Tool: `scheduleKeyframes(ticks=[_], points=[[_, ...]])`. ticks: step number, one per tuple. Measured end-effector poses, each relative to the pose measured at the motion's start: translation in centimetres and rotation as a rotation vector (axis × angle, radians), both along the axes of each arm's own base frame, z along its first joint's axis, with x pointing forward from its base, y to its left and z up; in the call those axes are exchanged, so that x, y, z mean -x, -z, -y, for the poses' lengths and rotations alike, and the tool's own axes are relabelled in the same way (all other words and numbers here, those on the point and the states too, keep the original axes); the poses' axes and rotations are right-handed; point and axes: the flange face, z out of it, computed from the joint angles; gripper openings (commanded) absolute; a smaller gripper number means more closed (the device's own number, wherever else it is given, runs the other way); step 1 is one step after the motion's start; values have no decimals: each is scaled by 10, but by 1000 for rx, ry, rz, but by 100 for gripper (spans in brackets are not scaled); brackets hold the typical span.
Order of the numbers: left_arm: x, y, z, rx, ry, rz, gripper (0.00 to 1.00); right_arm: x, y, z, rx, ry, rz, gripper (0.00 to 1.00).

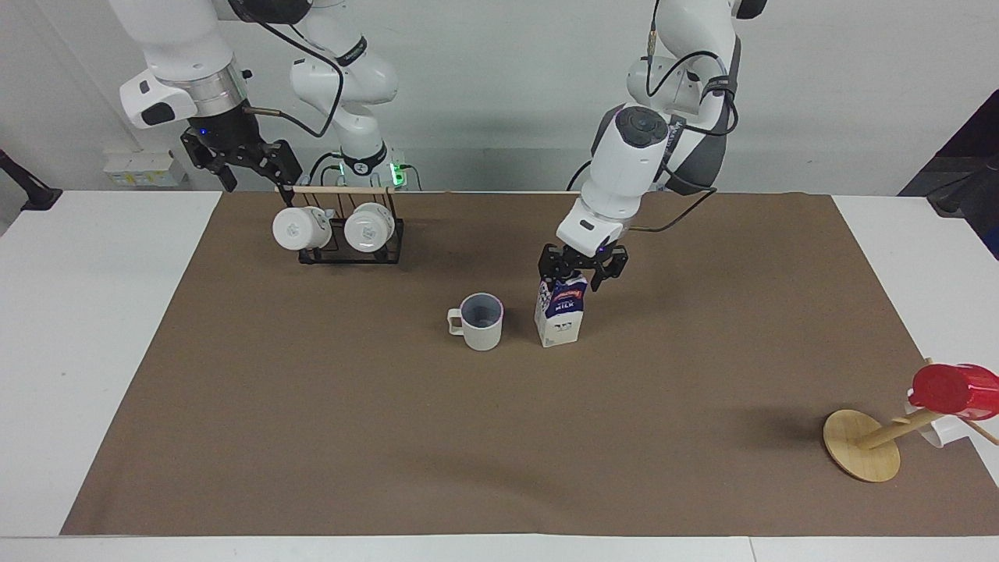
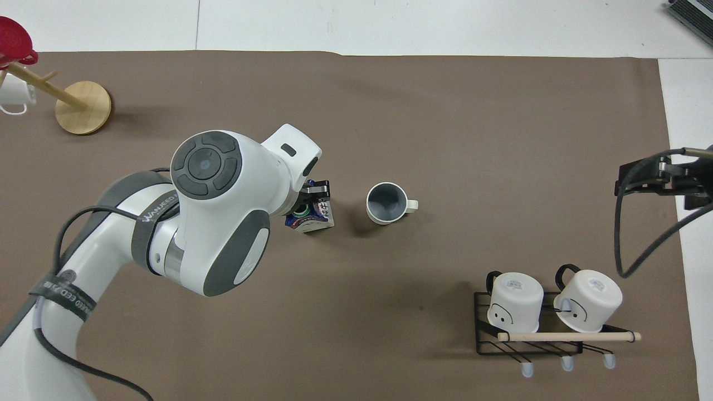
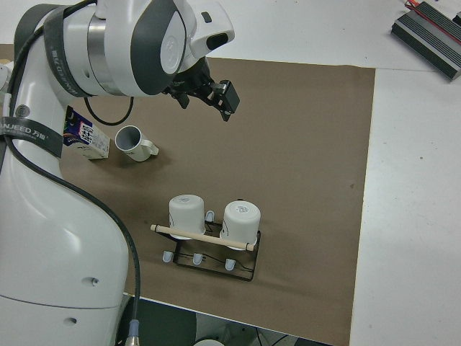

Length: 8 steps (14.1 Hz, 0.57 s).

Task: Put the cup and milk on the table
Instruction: 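Carry the milk carton with the left gripper beside the mug, then open the left gripper and withdraw it from the carton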

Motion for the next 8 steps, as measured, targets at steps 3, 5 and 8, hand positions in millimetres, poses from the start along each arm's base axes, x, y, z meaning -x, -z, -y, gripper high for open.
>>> scheduleKeyframes(ticks=[3,5,8], points=[[3,-13,-6,-16,21,-22,100,0,0,0,0,0,0,100],[5,-42,-31,-35,56,-40,100,0,0,0,0,0,1,100],[7,-84,-92,-56,113,-62,100,0,0,0,0,1,1,100]])
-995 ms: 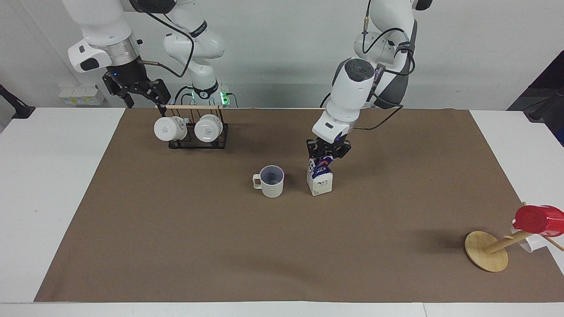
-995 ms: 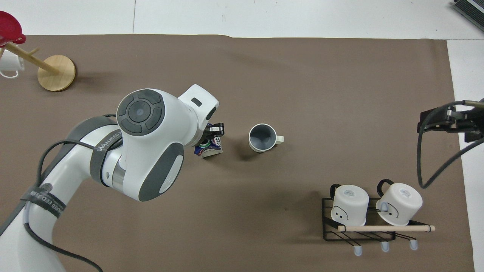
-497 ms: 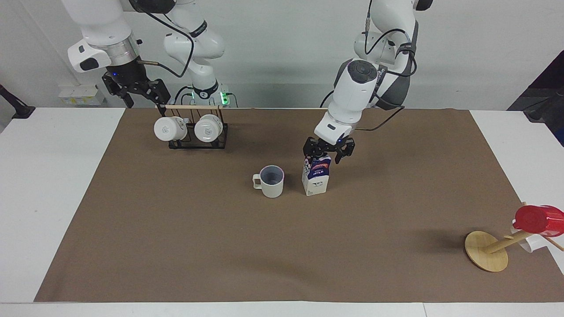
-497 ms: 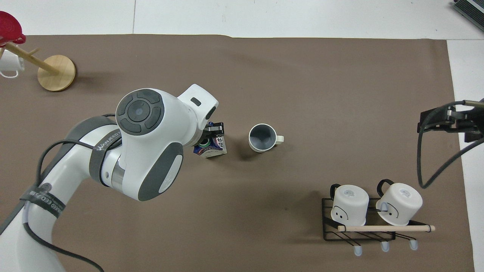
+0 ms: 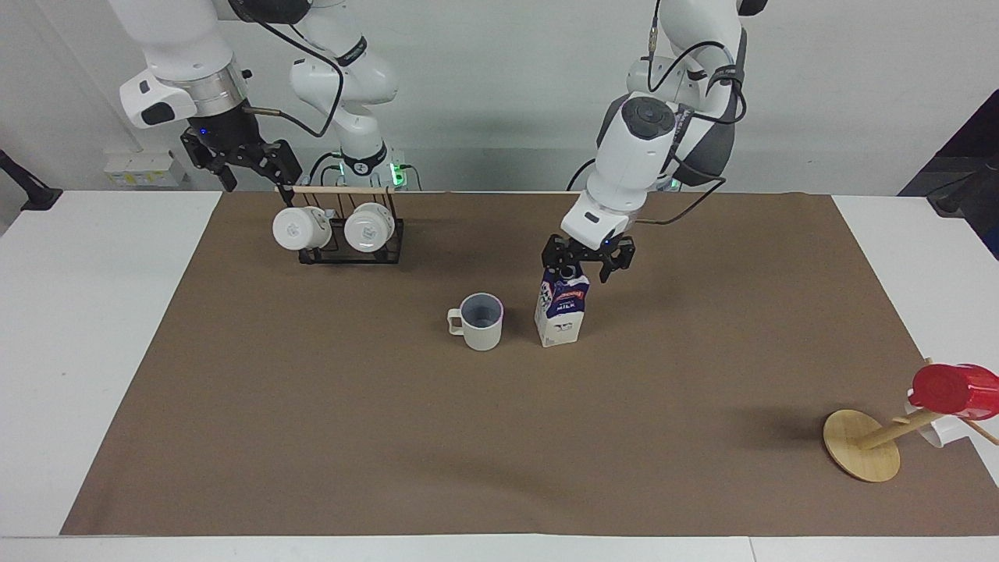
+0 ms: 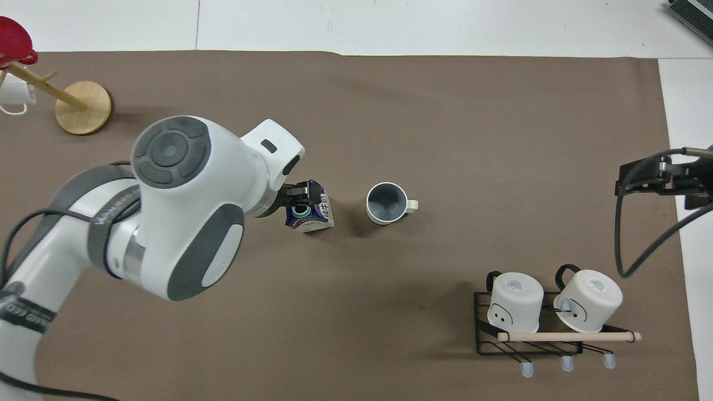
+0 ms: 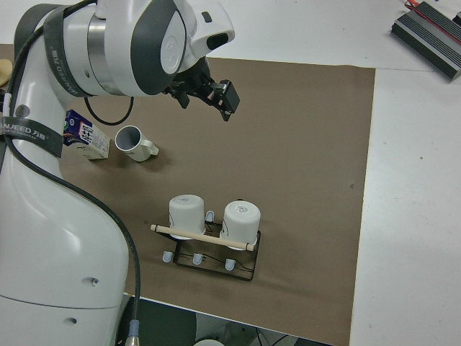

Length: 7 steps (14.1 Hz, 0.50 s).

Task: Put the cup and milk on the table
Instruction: 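Open the left gripper and withdraw it from the carton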

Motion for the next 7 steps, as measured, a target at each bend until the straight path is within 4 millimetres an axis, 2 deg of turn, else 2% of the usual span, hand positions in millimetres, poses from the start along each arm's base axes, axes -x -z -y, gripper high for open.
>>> scheduleKeyframes(ticks=[2,7], points=[[-2,-12,-37,-8,17,-18,100,0,0,0,0,0,0,100],[-21,-10,-138,-63,76,-49,100,0,0,0,0,0,0,100]])
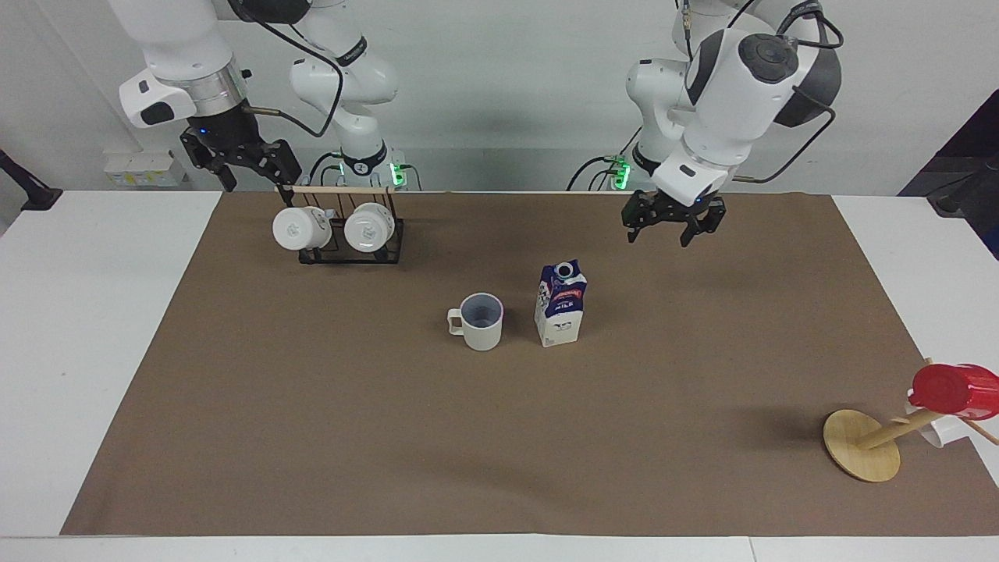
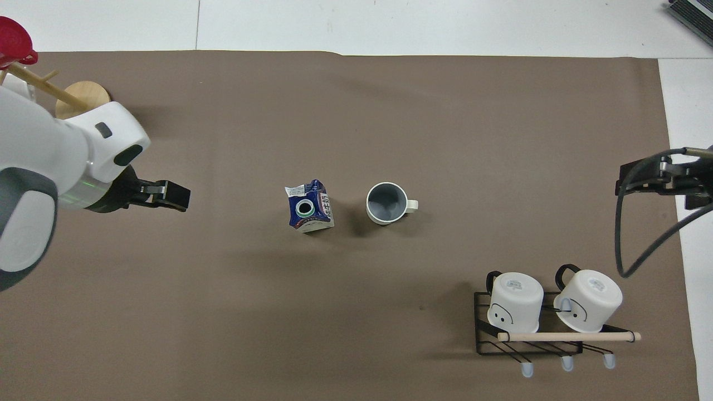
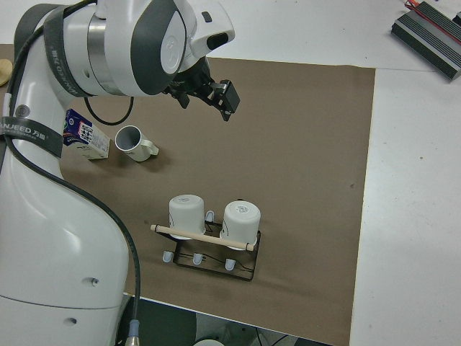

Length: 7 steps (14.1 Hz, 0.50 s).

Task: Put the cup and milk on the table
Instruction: 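Open the left gripper and withdraw it from the carton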

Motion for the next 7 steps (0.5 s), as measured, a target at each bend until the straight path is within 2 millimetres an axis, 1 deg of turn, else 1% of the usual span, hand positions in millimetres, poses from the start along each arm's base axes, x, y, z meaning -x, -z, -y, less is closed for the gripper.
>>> scheduleKeyframes(ticks=[1,2,3,4,7], points=[[-1,-2,-21,2,8,-6,100,0,0,0,0,0,0,100],[-1,-7,-38,4,10,-5,100,0,0,0,0,0,0,100],[0,-12,-47,5,8,2,100,0,0,0,0,0,0,100],[2,-18,-51,6,7,10,100,0,0,0,0,0,0,100],[8,-34,-48,6,14,17,100,0,0,0,0,0,0,100]])
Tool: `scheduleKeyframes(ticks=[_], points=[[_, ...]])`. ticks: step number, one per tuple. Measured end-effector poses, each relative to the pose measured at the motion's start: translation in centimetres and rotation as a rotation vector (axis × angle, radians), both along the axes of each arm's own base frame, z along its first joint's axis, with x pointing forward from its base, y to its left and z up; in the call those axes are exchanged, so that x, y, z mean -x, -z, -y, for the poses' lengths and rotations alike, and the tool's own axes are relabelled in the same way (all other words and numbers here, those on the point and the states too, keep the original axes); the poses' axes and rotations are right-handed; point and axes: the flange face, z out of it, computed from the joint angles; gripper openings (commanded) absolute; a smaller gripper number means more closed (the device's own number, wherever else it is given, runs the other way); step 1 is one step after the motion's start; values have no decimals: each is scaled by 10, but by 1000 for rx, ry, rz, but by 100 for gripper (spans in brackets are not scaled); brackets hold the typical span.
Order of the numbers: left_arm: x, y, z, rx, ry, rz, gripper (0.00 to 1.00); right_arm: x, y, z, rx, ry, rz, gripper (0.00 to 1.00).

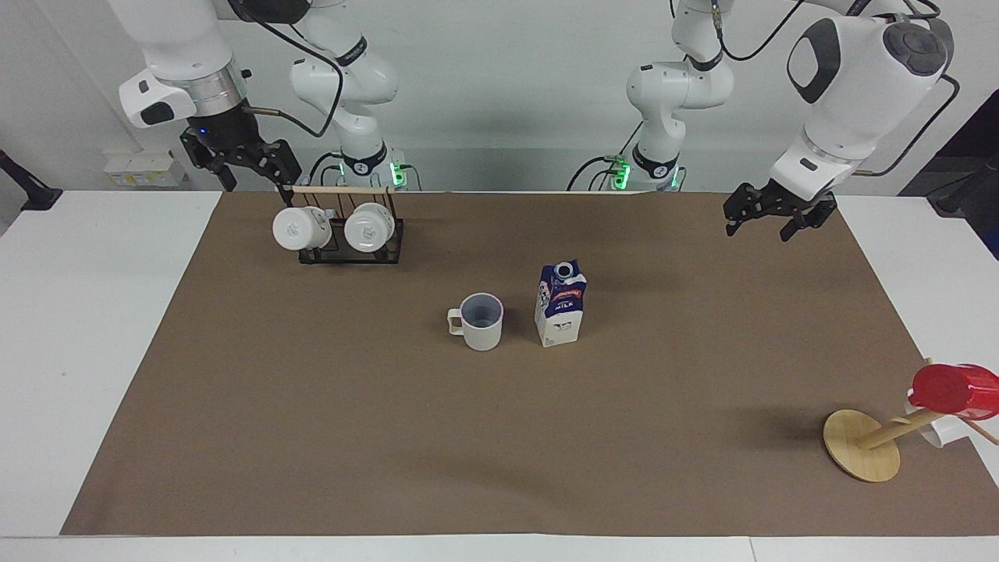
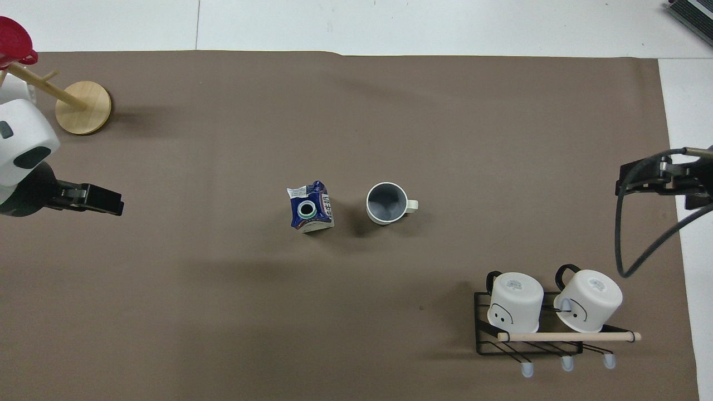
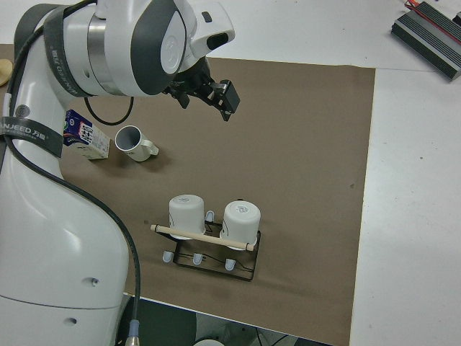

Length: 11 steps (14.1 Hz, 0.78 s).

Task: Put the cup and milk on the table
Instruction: 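Open the left gripper and withdraw it from the carton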

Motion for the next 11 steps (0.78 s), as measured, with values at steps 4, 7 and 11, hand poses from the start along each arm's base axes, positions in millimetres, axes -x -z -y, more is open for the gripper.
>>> scheduleKeyframes(ticks=[4,7,11], points=[[3,-12,1,0,4,2,100,0,0,0,0,0,0,100],[3,-13,2,0,4,-1,100,0,0,0,0,0,0,100],[3,-13,2,0,4,-3,100,0,0,0,0,0,0,100]])
